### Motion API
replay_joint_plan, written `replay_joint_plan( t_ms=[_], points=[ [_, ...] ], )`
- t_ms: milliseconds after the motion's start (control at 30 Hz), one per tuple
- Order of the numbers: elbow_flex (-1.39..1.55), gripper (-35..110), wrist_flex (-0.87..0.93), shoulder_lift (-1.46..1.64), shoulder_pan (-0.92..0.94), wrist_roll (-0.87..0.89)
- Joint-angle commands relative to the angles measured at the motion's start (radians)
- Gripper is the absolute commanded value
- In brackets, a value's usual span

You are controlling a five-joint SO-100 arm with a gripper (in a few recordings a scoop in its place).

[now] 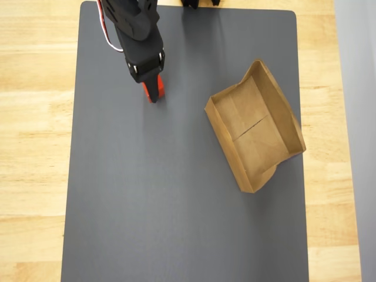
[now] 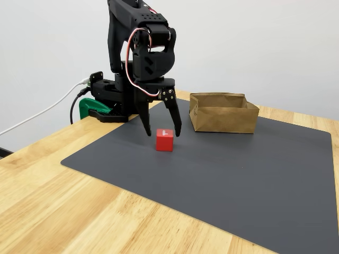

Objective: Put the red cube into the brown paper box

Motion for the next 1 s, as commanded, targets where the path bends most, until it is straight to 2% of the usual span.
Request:
replay_joint_plan(
  t_ms=[0, 300, 633, 967],
  points=[
    [-0.006, 27, -0.006, -0.012, -0.011, -0.017],
    [-0.017, 25, 0.023, -0.038, -0.041, -0.034],
    [-0.018, 14, 0.041, -0.043, -0.044, -0.037],
    [-0.006, 11, 0.008, 0.011, -0.057, -0.009]
  ],
)
